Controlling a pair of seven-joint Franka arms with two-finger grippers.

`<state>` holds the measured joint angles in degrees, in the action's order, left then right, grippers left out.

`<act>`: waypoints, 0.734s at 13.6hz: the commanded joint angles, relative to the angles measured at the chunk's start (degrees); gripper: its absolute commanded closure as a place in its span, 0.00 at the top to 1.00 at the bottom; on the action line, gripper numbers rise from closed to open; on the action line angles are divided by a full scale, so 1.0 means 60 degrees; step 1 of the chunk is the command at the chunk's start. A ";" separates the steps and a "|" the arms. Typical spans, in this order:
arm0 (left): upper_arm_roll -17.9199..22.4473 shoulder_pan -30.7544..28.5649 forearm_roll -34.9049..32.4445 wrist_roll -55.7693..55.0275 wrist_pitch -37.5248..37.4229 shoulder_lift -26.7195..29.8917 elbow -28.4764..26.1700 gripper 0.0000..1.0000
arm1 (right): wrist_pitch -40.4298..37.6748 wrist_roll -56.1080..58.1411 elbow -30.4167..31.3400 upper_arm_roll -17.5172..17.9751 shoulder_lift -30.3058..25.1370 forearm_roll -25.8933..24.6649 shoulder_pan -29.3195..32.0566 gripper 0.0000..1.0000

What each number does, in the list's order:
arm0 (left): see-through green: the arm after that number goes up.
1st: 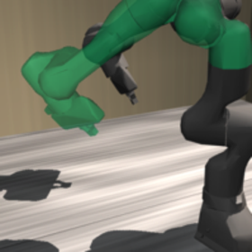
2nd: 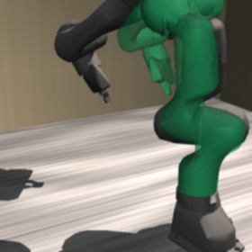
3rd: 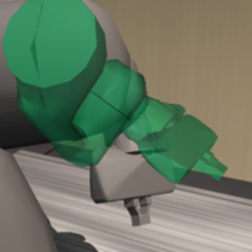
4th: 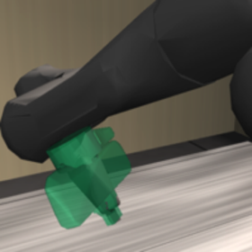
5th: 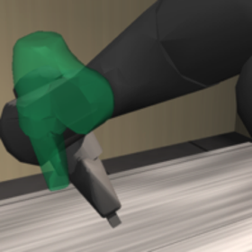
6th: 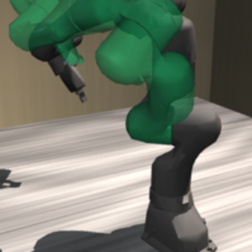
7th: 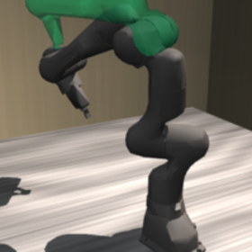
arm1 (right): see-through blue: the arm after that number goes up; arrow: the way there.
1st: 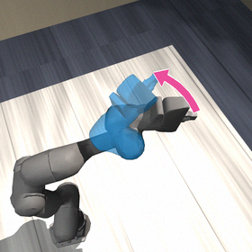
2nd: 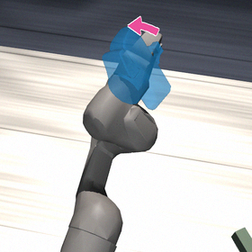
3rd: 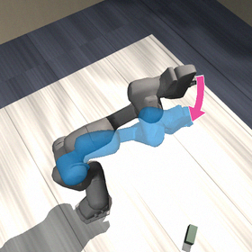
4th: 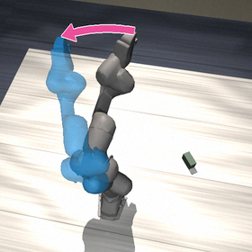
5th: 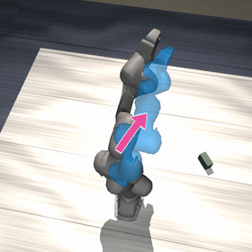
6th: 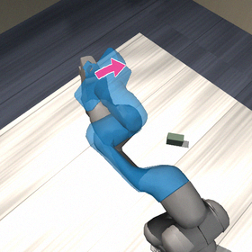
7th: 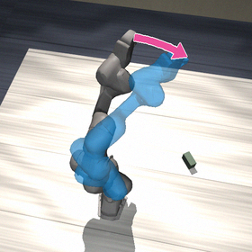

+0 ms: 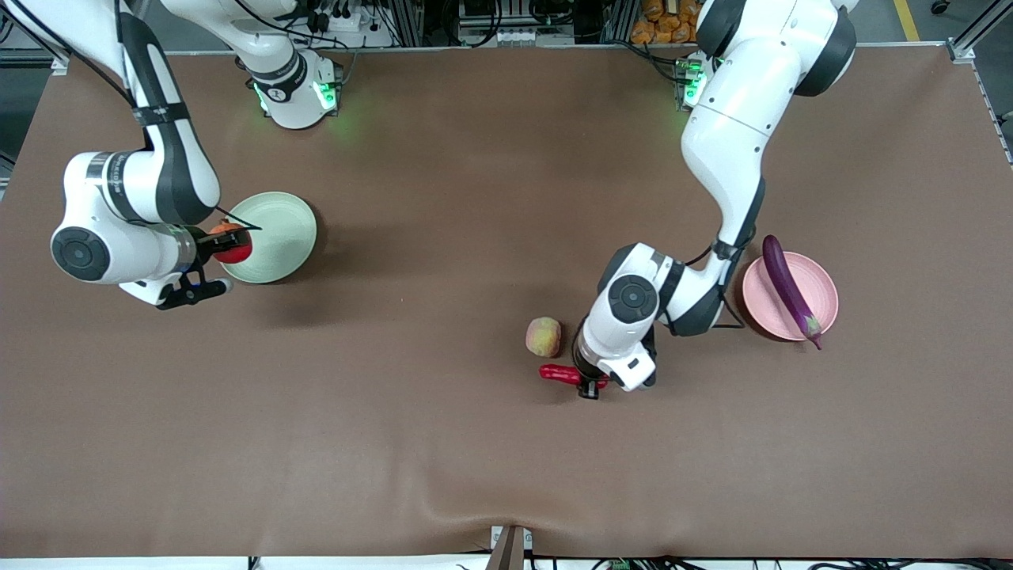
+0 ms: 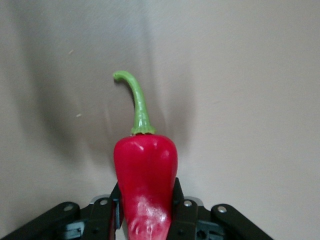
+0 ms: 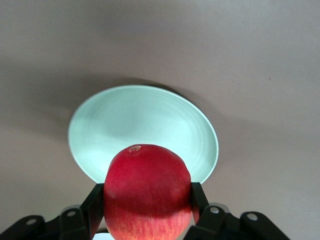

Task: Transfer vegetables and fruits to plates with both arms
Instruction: 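Carry the apple to the green plate while the left gripper grasps pepper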

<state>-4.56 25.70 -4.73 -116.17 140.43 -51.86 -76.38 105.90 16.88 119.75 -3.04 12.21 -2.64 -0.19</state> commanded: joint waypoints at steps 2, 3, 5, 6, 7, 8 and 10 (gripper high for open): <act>0.0392 -0.0370 -0.0031 0.0346 -0.0129 0.1302 -0.0234 0.00 | 0.1476 0.0438 0.1731 0.0200 -0.0497 -0.0176 0.0603 0.00; 0.0393 -0.0575 -0.0031 0.0740 -0.0274 0.1580 -0.0278 0.00 | 0.2060 0.0424 0.2185 0.0200 -0.0483 -0.0176 0.0604 0.00; 0.0364 -0.0927 -0.0017 0.1880 -0.1018 0.1990 -0.0293 0.00 | 0.2884 0.0423 0.2700 0.0200 -0.0410 -0.0176 0.0691 0.00; 0.0335 -0.1102 -0.0002 0.2452 -0.1443 0.2268 -0.0322 0.00 | 0.2916 0.0423 0.2717 0.0200 -0.0352 -0.0176 0.0778 0.13; 0.0320 -0.1278 0.0070 0.3009 -0.1854 0.2460 -0.0322 0.00 | 0.2916 0.0423 0.2717 0.0200 -0.0322 -0.0176 0.0779 0.78; 0.0320 -0.1396 0.0086 0.3710 -0.2423 0.2636 -0.0380 0.00 | 0.2858 0.0409 0.2702 0.0200 -0.0307 -0.0176 0.0808 1.00; 0.0305 -0.1602 0.0115 0.5307 -0.3538 0.2885 -0.0526 0.00 | 0.2465 0.0350 0.2513 0.0272 -0.0423 -0.0089 0.0692 1.00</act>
<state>-2.16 16.99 -4.75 -91.49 123.58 -37.46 -76.50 121.36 18.44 134.33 -2.86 12.14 -2.64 2.80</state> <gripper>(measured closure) 0.630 0.172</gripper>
